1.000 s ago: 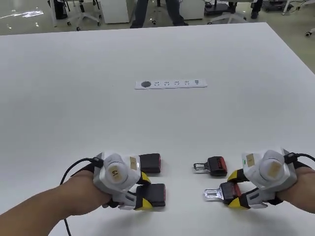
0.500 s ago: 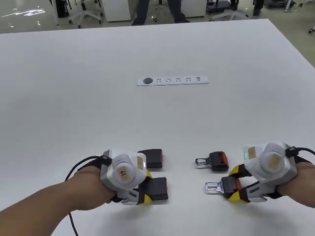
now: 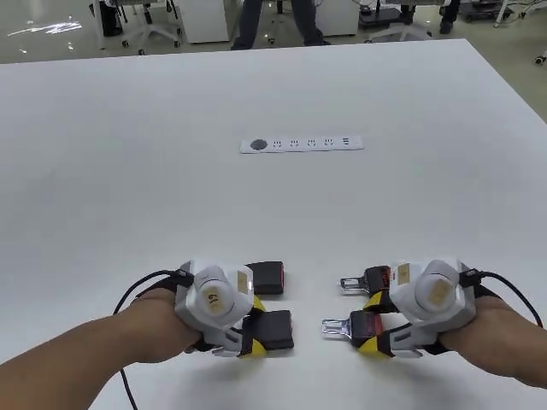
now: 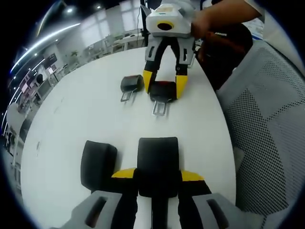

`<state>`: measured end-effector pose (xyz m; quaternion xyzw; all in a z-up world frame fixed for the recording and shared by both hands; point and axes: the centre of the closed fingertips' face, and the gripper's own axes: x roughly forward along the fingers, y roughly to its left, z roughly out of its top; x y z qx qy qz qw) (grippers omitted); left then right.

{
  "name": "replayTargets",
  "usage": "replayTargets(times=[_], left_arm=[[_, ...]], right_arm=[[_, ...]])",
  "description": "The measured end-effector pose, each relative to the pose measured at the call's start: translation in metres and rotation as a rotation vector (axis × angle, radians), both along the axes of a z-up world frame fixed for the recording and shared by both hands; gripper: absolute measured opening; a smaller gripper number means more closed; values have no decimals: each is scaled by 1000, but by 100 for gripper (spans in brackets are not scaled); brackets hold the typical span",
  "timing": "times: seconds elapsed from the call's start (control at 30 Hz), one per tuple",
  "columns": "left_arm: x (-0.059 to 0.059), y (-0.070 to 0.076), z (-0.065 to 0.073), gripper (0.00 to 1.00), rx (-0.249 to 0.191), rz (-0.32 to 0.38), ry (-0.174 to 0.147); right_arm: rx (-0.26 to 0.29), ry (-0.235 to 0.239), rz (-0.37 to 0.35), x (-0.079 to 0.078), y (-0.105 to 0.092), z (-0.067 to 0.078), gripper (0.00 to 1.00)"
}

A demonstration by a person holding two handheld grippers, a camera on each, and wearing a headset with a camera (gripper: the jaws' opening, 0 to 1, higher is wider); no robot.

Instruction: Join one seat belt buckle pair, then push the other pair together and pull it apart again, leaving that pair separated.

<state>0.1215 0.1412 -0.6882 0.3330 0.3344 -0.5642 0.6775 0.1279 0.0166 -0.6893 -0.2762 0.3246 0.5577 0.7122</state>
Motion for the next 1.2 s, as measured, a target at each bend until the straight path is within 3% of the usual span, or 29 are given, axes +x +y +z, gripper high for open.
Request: replayTargets(times=[0.03,0.17,0.33,0.53,0.67,1.03,1.2], left_arm=[[0,0,0,32,1,-1,0],[-3,-2,3,32,7,-2,0],[-4,-3,4,32,15,-6,3],[-3,-1,2,32,19,-9,5],[-2,0,2,32,21,-8,6],[-4,-2,3,32,30,-28,16],[-5,-3,4,32,32,-36,14]], right_arm=[[31,-6,-18,0,9,2,34],[62,-15,-26,-1,27,0,34],[67,-24,-3,-1,40,0,34],[45,-27,18,-1,40,-1,34],[5,-57,54,-2,43,-1,34],[37,-51,78,-4,55,2,34],[22,-57,110,-4,56,2,33]])
